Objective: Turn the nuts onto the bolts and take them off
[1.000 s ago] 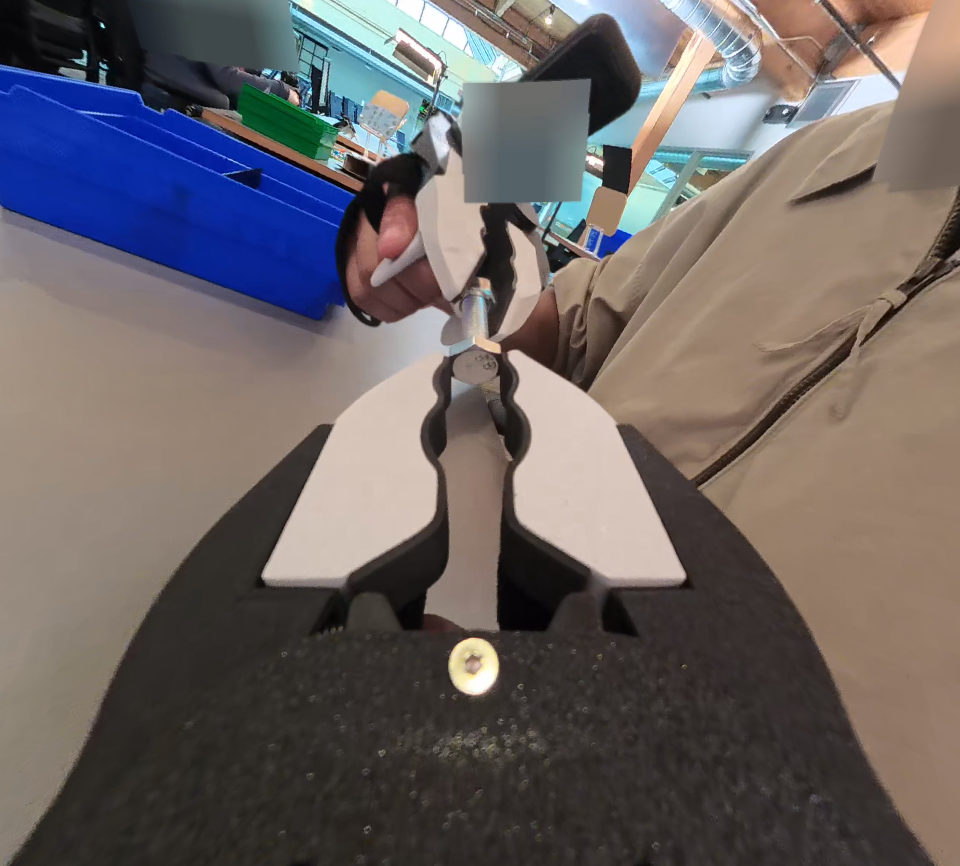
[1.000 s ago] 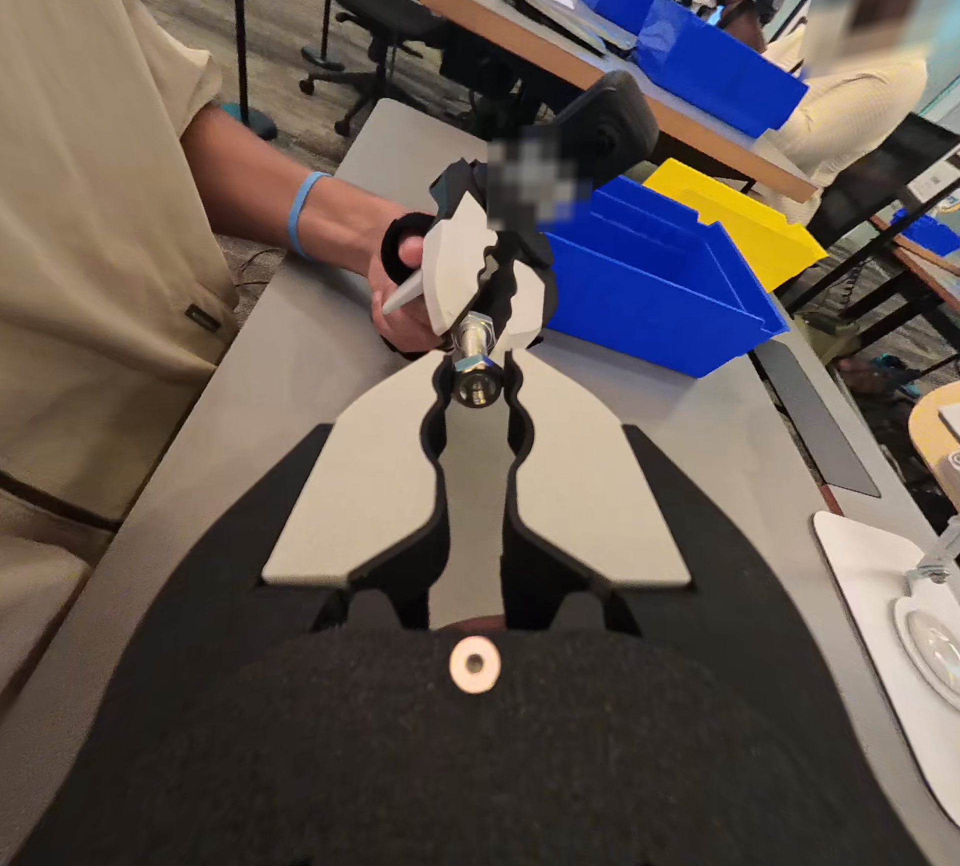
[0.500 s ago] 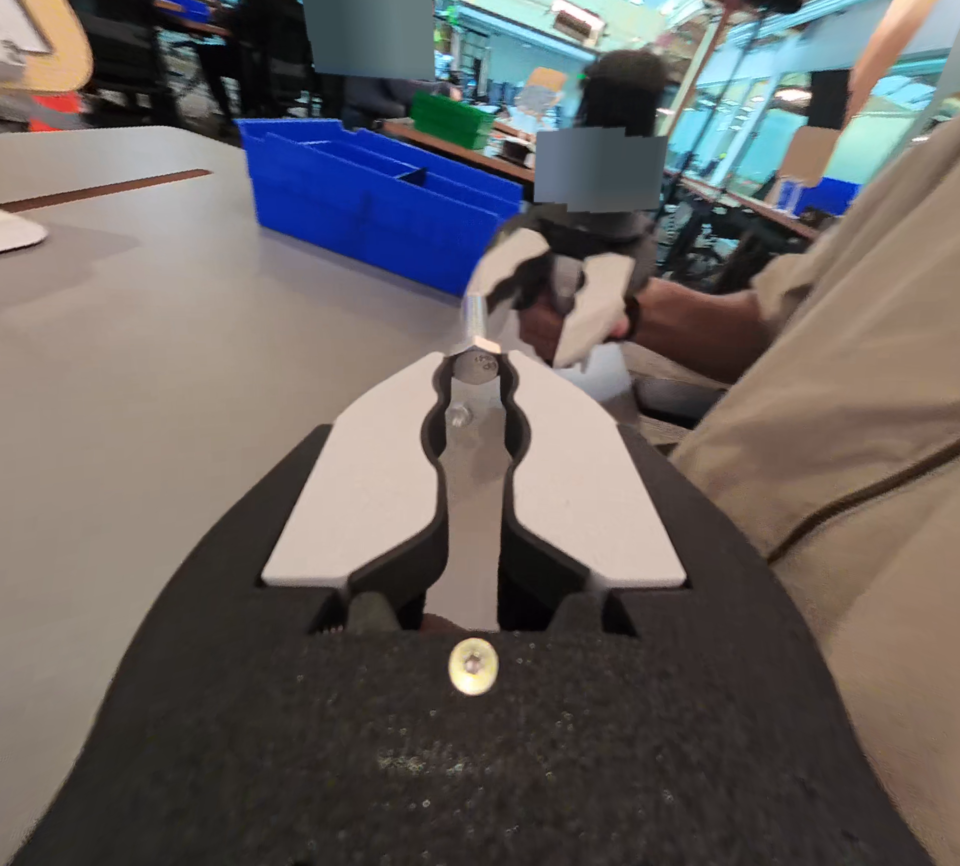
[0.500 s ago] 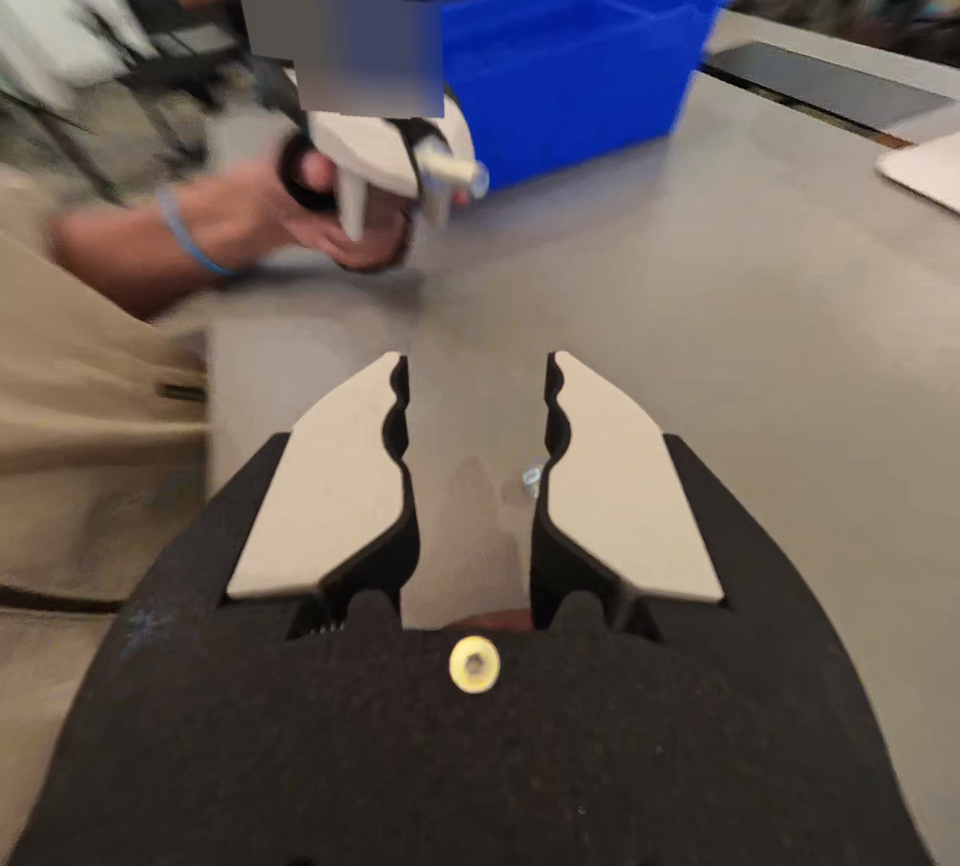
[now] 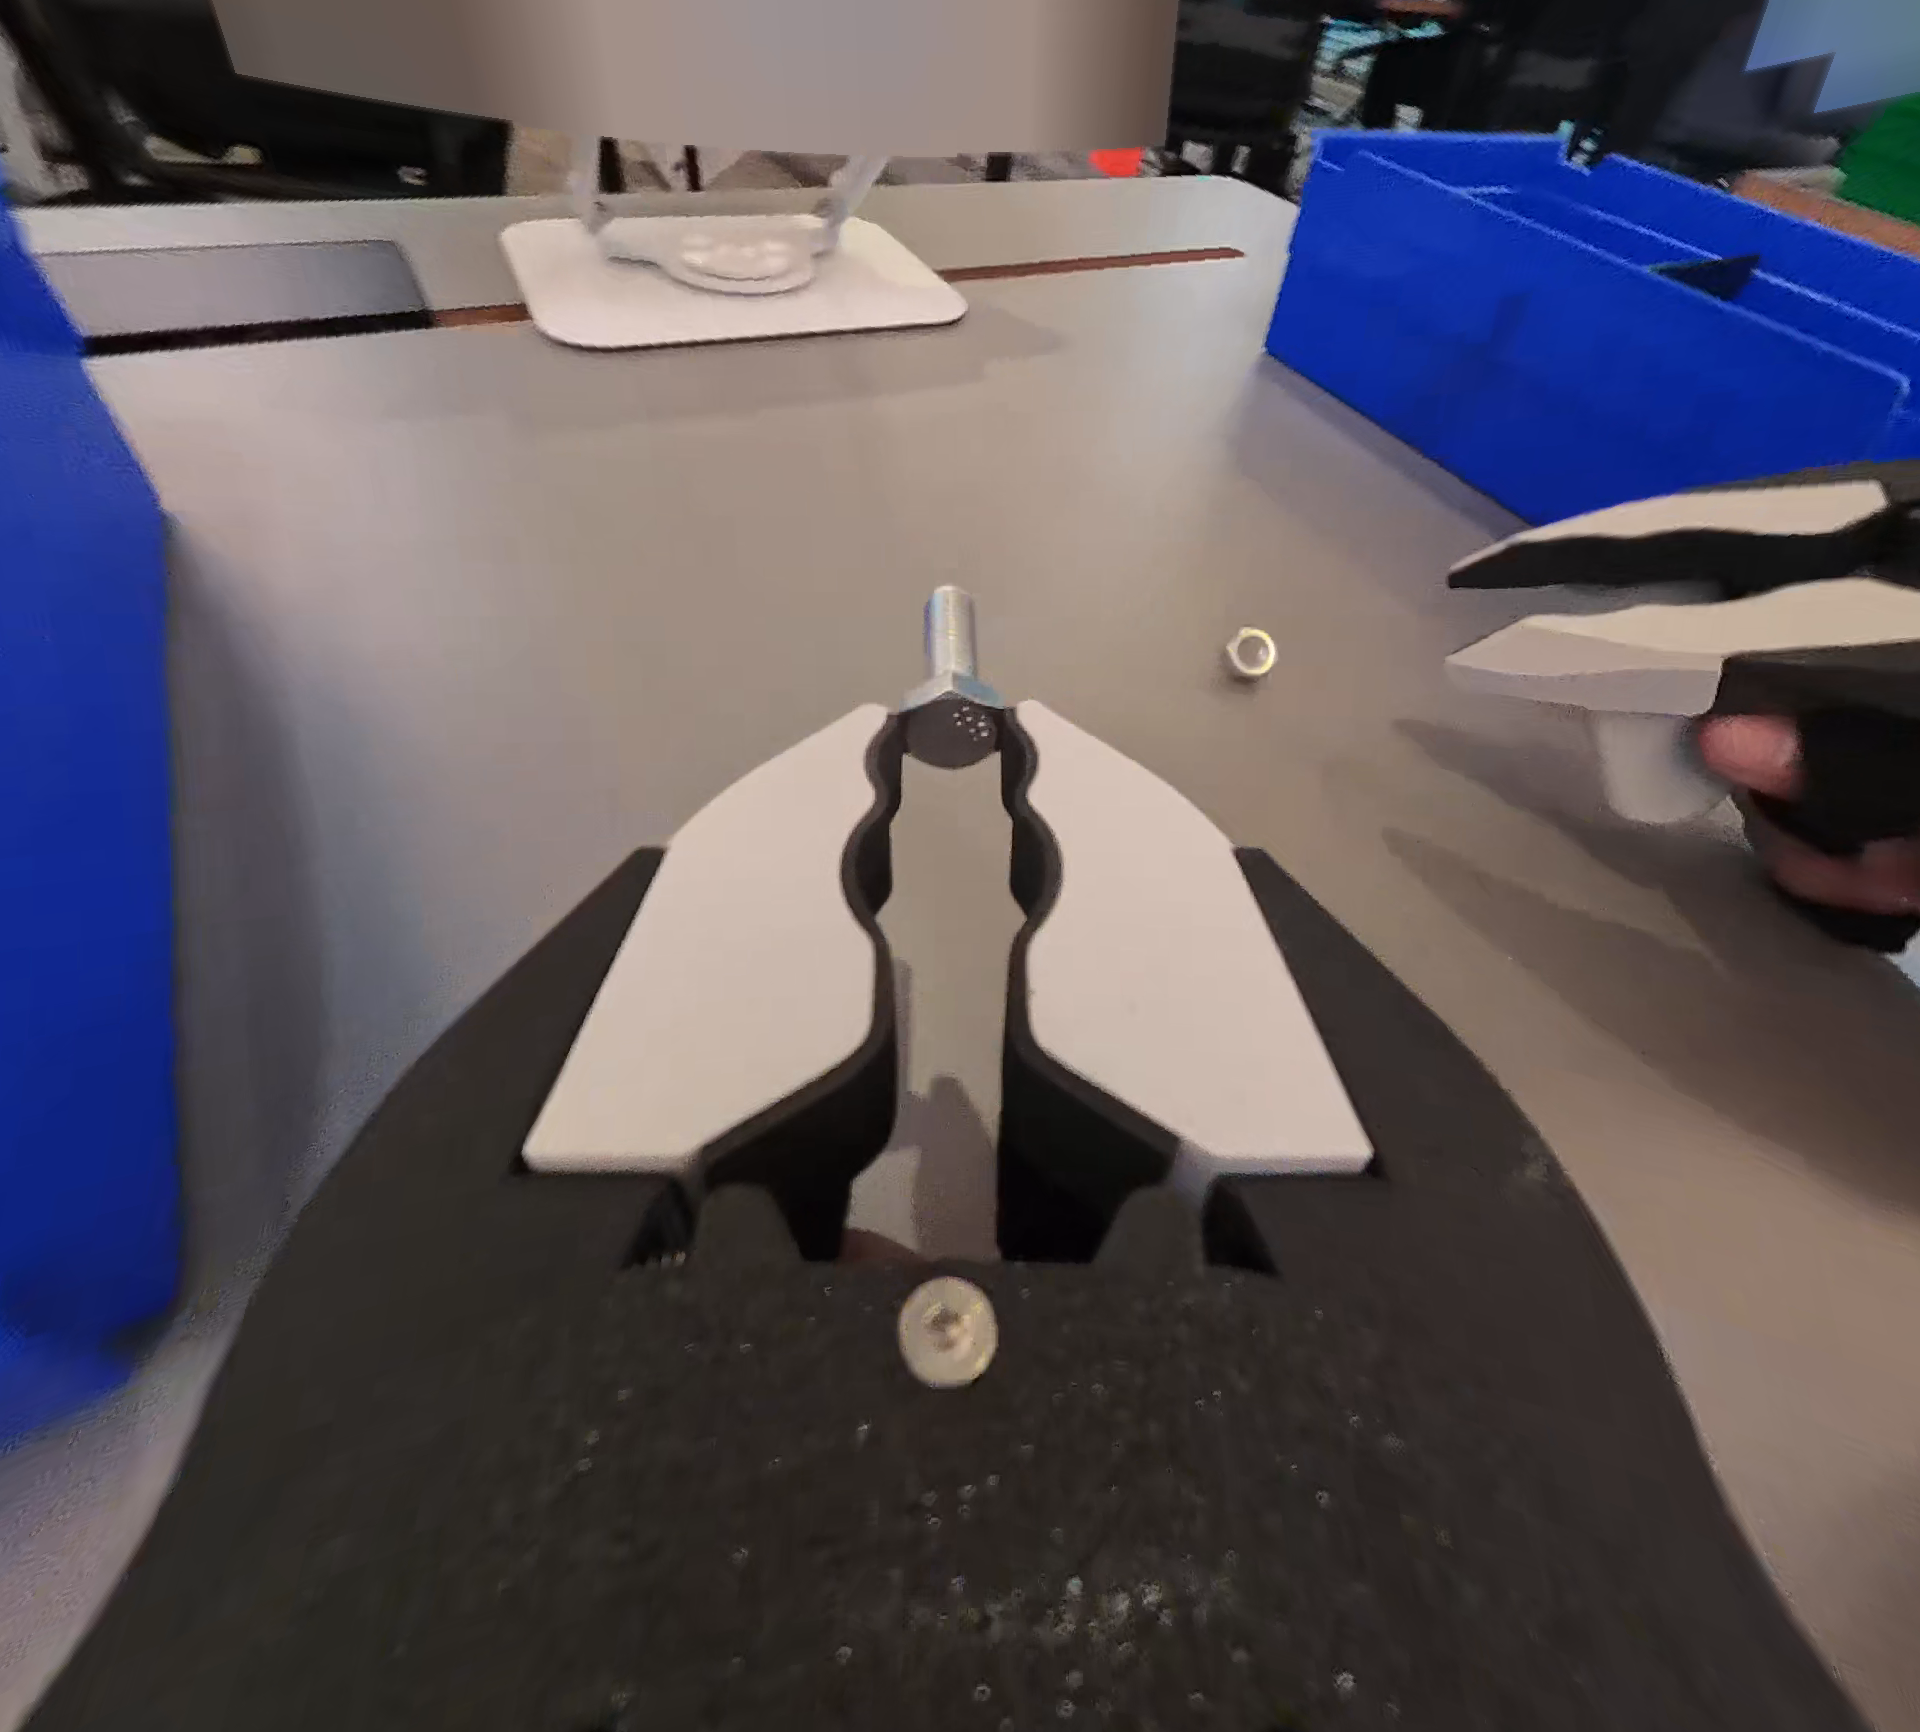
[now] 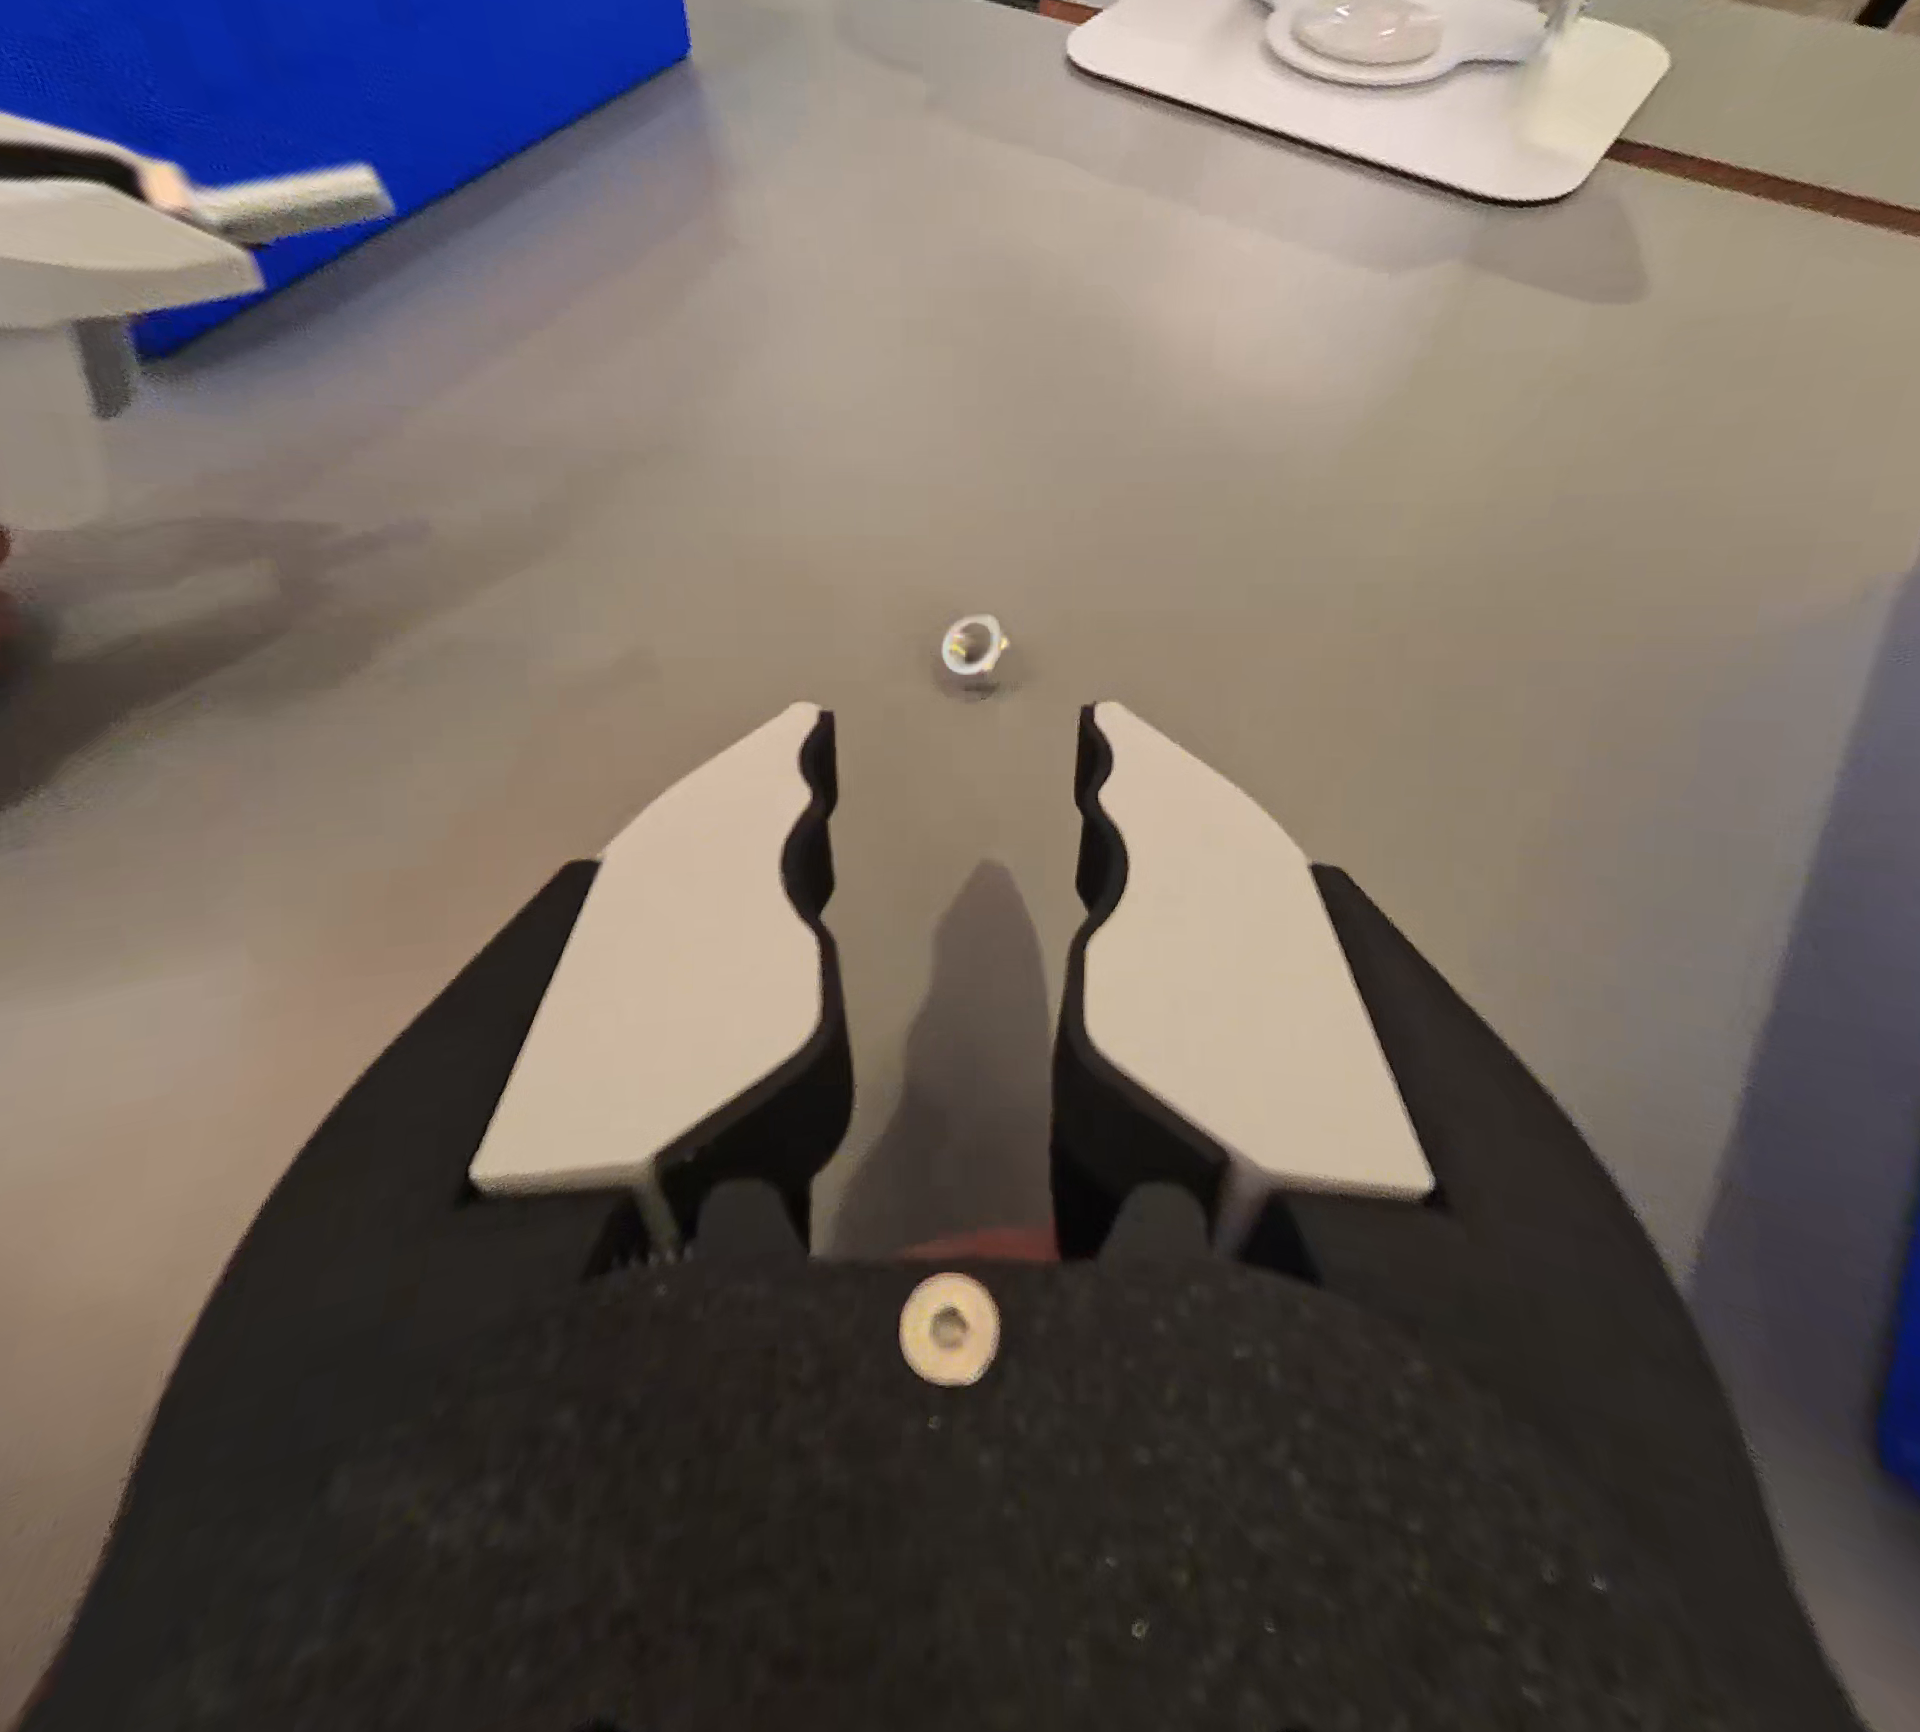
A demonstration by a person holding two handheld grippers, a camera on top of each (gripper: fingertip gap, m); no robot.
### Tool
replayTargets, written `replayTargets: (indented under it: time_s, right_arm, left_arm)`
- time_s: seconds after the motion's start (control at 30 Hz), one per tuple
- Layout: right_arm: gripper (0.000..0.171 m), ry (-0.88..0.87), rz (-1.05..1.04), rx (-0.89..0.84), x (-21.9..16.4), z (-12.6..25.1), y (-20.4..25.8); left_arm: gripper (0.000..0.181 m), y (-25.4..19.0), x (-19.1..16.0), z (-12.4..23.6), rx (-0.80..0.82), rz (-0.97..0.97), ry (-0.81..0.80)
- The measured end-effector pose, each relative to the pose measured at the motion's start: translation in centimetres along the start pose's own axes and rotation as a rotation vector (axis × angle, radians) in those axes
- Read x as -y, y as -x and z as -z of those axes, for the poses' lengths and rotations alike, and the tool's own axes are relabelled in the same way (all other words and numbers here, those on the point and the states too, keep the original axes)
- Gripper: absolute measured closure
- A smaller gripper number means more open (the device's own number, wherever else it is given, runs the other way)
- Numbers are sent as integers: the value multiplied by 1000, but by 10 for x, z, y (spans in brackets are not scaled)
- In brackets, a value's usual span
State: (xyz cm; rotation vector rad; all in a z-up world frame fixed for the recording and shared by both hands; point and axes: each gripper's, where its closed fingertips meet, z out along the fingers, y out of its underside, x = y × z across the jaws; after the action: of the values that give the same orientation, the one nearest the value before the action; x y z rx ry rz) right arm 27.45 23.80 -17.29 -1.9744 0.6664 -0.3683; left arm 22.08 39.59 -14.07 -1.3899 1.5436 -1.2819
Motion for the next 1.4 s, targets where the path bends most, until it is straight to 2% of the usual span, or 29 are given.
replayTargets:
  time_s: [0.1, 0.23, 0.5, 0.67, 0.7, 0.73, 0.97, 1.07, 1.23, 1.4]
  right_arm:
    - [129, 2, 5, -58, 0, 0, -5]
    - [127, 67, 0, -97, -7, -7, -10]
    - [128, 287, -7, -100, -18, -52, -20]
    - [130, 314, -29, -102, -20, -57, -22]
    - [135, 315, -38, -90, -20, -57, -20]
    - [152, 314, -47, -81, -21, -56, -20]
    - [153, 313, -14, -92, -21, -53, -18]
    - [153, 176, 85, -105, 10, -36, -11]
    - [154, -209, 319, -238, 85, 29, 9]
    - [153, -267, 288, -260, 81, 49, 14]
  left_arm:
    - [164, 0, 4, 9, 53, -13, -44]
    - [164, -9, -1, 4, 5, -36, -9]
    - [164, -22, -3, 5, -28, -122, -14]
    - [164, -28, -4, 5, -61, -145, -6]
    - [164, -28, -4, 4, -62, -147, -5]
    - [164, -29, -5, 4, -69, -150, 2]
    - [164, -37, -9, 2, -73, -216, 21]
    - [164, -37, -9, 3, -70, -227, 12]
    - [164, -29, 1, 8, -52, -168, -52]
    - [164, -21, 7, 12, -52, -92, -84]
